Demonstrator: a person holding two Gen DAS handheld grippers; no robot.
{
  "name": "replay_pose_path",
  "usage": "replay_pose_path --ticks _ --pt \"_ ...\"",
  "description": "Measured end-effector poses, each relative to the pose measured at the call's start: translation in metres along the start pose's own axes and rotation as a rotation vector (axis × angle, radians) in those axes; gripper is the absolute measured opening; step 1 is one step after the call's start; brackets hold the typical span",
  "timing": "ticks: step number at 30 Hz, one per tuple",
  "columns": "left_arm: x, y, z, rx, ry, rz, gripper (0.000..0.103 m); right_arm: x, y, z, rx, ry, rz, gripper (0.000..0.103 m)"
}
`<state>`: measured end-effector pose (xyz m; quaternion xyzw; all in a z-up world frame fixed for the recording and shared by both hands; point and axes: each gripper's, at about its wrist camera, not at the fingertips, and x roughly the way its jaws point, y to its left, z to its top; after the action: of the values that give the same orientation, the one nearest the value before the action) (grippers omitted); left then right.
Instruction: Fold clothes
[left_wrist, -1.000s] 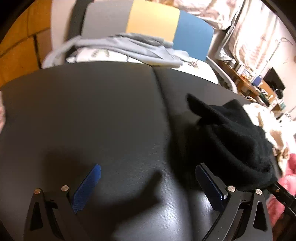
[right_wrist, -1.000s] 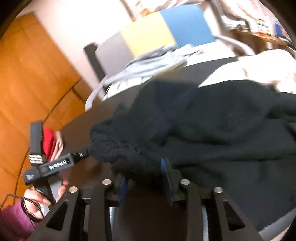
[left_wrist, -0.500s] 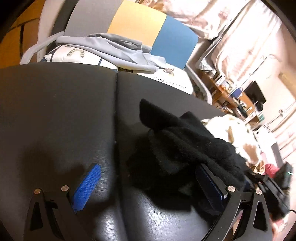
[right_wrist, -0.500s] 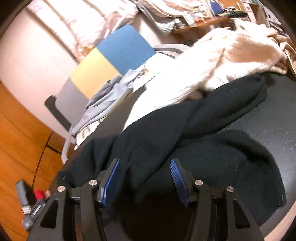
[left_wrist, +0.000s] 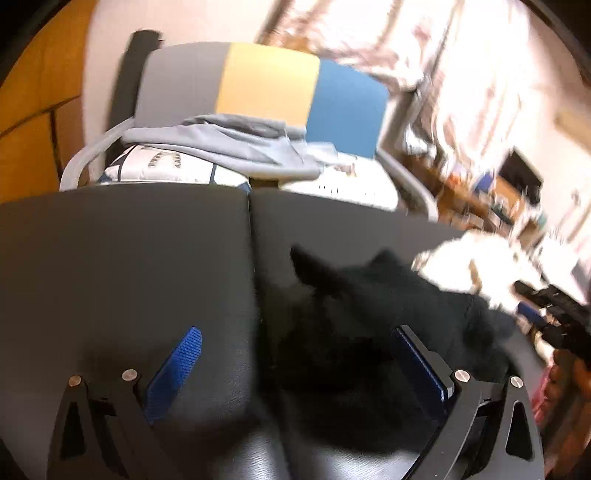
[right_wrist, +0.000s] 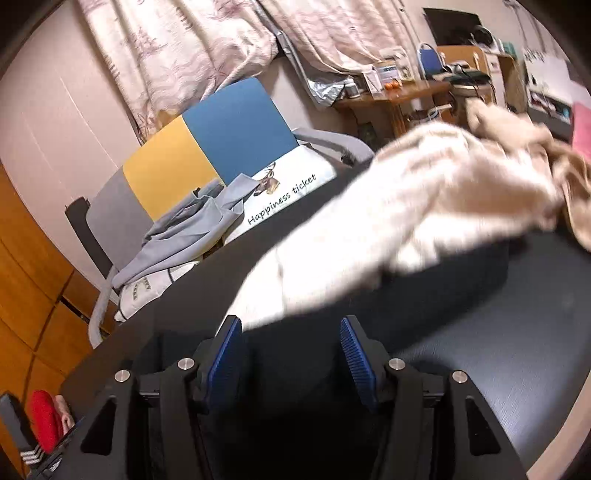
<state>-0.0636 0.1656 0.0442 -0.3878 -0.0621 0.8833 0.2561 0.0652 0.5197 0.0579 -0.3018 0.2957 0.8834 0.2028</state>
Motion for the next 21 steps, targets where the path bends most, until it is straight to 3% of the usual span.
replay_pose_path --ticks 2,6,9,13,16,18,21 --pt "0.007 -0.009 0.0 0.016 0.014 -0.003 0.103 0.021 0.015 0.017 -0.071 0.042 -0.019 0.059" --pt "0.041 -0.037 -0.013 0.162 0.102 0.018 0.103 0.077 0.046 0.035 -0.245 0.163 -0.077 0.059" --pt "0.067 -0.043 -0.024 0.218 0.148 0.089 0.103 0.086 0.032 0.04 -0.266 0.19 -0.137 0.058" --pt "0.084 -0.027 -0.036 0.2 0.21 0.146 0.103 0.097 0.013 0.046 -0.293 0.225 -0.218 0.055" --pt "0.087 -0.012 -0.044 0.187 0.223 0.138 0.103 0.106 -0.001 0.051 -0.314 0.252 -0.278 0.047" --pt "0.086 -0.01 -0.045 0.199 0.22 0.144 0.103 0.112 -0.01 0.054 -0.328 0.27 -0.318 0.022" --pt "0.085 -0.006 -0.045 0.184 0.228 0.132 0.103 0.116 -0.026 0.058 -0.337 0.294 -0.364 0.015"
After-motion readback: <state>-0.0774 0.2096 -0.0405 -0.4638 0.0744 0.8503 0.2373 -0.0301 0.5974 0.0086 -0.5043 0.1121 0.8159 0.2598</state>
